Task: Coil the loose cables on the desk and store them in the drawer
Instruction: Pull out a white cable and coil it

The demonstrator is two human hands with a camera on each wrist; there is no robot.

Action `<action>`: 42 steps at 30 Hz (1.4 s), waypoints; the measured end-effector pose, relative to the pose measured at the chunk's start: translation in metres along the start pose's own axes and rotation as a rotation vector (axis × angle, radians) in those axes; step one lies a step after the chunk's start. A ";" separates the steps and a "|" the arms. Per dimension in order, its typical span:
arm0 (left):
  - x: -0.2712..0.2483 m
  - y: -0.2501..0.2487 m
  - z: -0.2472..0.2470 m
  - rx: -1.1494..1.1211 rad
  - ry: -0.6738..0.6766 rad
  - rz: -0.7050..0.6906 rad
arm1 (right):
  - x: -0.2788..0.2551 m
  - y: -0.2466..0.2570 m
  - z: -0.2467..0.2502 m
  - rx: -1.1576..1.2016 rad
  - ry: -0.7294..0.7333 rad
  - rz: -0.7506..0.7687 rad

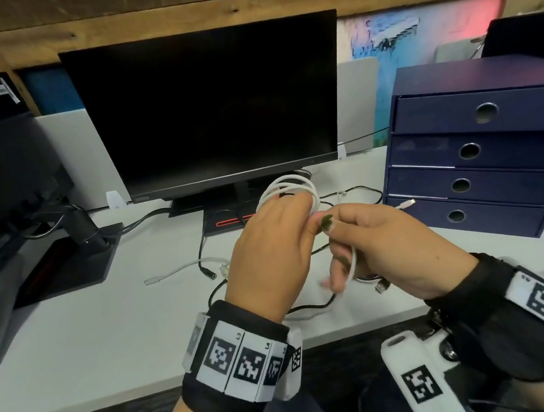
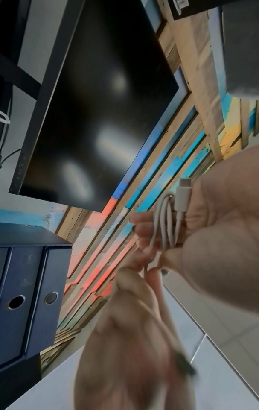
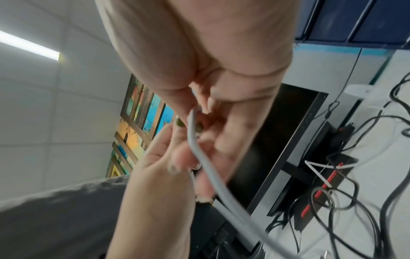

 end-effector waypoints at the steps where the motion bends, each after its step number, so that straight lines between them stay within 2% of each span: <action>1: 0.000 0.002 0.000 0.020 -0.004 -0.007 | -0.001 0.000 -0.001 0.072 0.058 -0.013; 4: 0.000 0.012 0.004 0.057 -0.011 -0.029 | -0.003 0.002 0.002 0.057 0.136 0.007; 8: 0.001 0.020 0.010 0.105 0.000 -0.012 | -0.002 0.010 0.013 -0.470 -0.046 0.191; 12: -0.002 0.020 0.003 0.010 0.181 0.048 | 0.001 0.014 0.017 -0.597 -0.242 0.413; 15: -0.006 0.015 0.004 -0.251 0.333 0.178 | 0.003 0.010 0.020 -0.634 -0.348 0.494; 20: -0.007 0.003 0.009 -1.060 0.504 0.332 | 0.008 0.002 0.012 -0.587 -0.332 0.556; 23: -0.007 -0.007 0.009 -1.385 0.536 0.327 | 0.011 -0.006 0.004 -0.480 -0.253 0.516; 27: -0.005 -0.007 0.010 -1.580 0.448 0.320 | 0.011 -0.016 -0.004 -0.385 -0.172 0.414; 32: -0.002 -0.003 0.009 -1.523 0.228 0.302 | 0.010 -0.038 -0.022 -0.468 0.043 0.285; 36: -0.001 0.001 0.012 -1.385 0.155 0.298 | 0.005 -0.047 -0.030 -0.565 0.226 0.174; 39: -0.003 0.009 0.013 -0.877 0.081 0.273 | 0.002 -0.042 -0.029 -0.511 0.211 0.167; 42: -0.005 0.013 0.009 -0.398 0.105 0.159 | 0.005 -0.033 -0.021 -0.548 0.102 0.247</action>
Point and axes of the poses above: each hand's wrist, its own x-axis towards the middle knuckle, its own z-axis out of the back of the hand, y = z × x, the point moved 1 cm from there along x, towards the middle knuckle, and after that the axes turned 8 degrees about z, right-handed, at the moved point
